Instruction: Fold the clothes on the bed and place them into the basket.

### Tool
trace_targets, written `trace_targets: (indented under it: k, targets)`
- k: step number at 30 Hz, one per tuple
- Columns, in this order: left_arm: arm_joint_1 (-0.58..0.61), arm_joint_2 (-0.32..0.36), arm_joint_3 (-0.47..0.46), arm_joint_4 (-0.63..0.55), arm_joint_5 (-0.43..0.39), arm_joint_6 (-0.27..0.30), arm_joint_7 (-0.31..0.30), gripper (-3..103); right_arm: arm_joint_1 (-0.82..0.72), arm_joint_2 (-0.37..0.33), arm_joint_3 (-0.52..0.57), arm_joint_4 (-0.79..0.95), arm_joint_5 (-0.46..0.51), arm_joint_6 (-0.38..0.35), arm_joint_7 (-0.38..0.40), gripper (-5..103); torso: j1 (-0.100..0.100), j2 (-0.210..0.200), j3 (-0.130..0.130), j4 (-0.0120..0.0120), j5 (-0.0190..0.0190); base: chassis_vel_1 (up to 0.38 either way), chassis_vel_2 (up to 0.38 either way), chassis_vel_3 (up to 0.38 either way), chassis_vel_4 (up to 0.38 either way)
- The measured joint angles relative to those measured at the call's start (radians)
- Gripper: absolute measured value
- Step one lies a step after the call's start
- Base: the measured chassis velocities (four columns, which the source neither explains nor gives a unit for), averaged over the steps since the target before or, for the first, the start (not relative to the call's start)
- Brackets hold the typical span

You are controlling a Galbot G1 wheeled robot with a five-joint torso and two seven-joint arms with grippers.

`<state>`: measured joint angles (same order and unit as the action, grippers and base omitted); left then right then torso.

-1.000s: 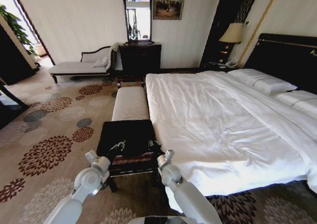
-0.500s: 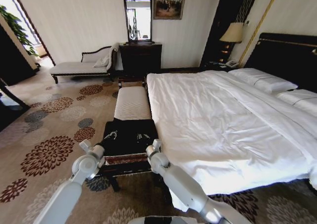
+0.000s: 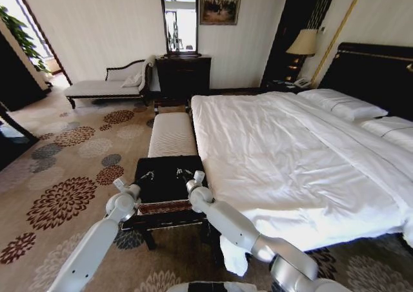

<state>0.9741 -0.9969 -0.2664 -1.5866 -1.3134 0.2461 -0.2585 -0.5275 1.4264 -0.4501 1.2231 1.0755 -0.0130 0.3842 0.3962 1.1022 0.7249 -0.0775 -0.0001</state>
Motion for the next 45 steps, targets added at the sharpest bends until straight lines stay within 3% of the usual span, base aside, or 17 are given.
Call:
trace_targets:
  k: [10,20,21,22,24,26,29,30,33,35,37,39,41,43,45]
  targets:
    - [-0.150,-0.036,0.124,0.125,0.042,0.004,0.001,11,0.078,0.035,-0.049,-0.123,0.018,-0.044,0.021,9,0.000,0.000,0.000,-0.0005,0.0001,0.000,0.000,0.000,0.000]
    - [-0.180,-0.050,0.159,0.196,0.079,0.004,0.015,11,0.087,0.026,-0.044,-0.156,-0.003,-0.037,-0.004,9,0.000,0.000,0.000,-0.0002,0.0001,0.000,0.000,0.000,0.000]
    - [-0.180,-0.050,0.162,0.200,0.093,0.004,0.020,7,0.085,0.026,-0.044,-0.156,-0.008,-0.032,-0.011,6,0.000,0.000,0.000,-0.0003,0.0002,0.000,0.000,0.000,0.000]
    - [-0.181,-0.053,0.166,0.217,0.134,-0.008,0.033,7,0.084,0.025,-0.044,-0.157,-0.013,-0.026,-0.017,10,0.000,0.000,0.000,-0.0003,0.0002,0.000,0.000,0.000,0.000]
    - [-0.182,-0.057,0.170,0.240,0.190,-0.018,0.052,16,0.084,0.024,-0.044,-0.156,-0.017,-0.022,-0.023,22,0.000,0.000,0.000,-0.0003,0.0000,0.000,0.000,0.000,0.000]
    - [-0.182,-0.058,0.170,0.242,0.195,-0.014,0.052,22,0.084,0.024,-0.044,-0.156,-0.017,-0.021,-0.023,22,0.000,0.000,0.000,-0.0002,0.0000,0.000,0.000,0.000,0.000]
    - [-0.177,-0.060,0.164,0.245,0.207,-0.003,0.044,32,0.084,0.022,-0.045,-0.155,-0.017,-0.021,-0.023,38,0.000,0.000,0.000,-0.0003,0.0000,0.000,0.000,0.000,0.000]
    - [-0.177,-0.060,0.164,0.245,0.207,-0.003,0.044,32,0.084,0.022,-0.045,-0.155,-0.017,-0.021,-0.023,38,0.000,0.000,0.000,-0.0003,0.0000,0.000,0.000,0.000,0.000]
    - [-0.177,-0.062,0.160,0.261,0.228,0.000,0.037,48,0.078,0.018,-0.050,-0.148,-0.016,-0.020,-0.023,54,0.000,0.000,0.000,-0.0004,0.0001,0.000,0.000,0.000,0.000]
    - [-0.177,-0.062,0.160,0.265,0.234,0.000,0.037,54,0.077,0.018,-0.050,-0.146,-0.016,-0.020,-0.023,54,0.000,0.000,0.000,-0.0004,0.0000,0.000,0.000,0.000,0.000]
    - [-0.172,-0.062,0.159,0.272,0.252,0.000,0.037,65,0.074,0.017,-0.050,-0.137,-0.016,-0.019,-0.022,65,0.000,0.000,0.000,-0.0003,0.0000,0.000,0.000,0.000,0.000]
    - [-0.168,-0.061,0.157,0.272,0.256,0.000,0.037,65,0.072,0.017,-0.051,-0.133,-0.016,-0.019,-0.021,71,0.000,0.000,0.000,-0.0003,0.0000,0.000,0.000,0.000,0.000]
    - [-0.155,-0.053,0.150,0.265,0.263,-0.005,0.038,81,0.069,0.013,-0.050,-0.121,-0.016,-0.018,-0.019,82,0.000,0.000,0.000,-0.0003,0.0000,0.000,0.000,0.000,0.000]
    - [-0.151,-0.050,0.145,0.258,0.264,-0.007,0.038,81,0.066,0.011,-0.048,-0.115,-0.016,-0.018,-0.018,87,0.000,0.000,0.000,-0.0003,0.0000,0.000,0.000,0.000,0.000]
    - [-0.135,-0.040,0.120,0.222,0.268,-0.021,0.032,92,0.061,0.002,-0.035,-0.089,-0.020,-0.017,-0.014,92,0.000,0.000,0.000,-0.0003,0.0001,0.000,0.000,0.000,0.000]
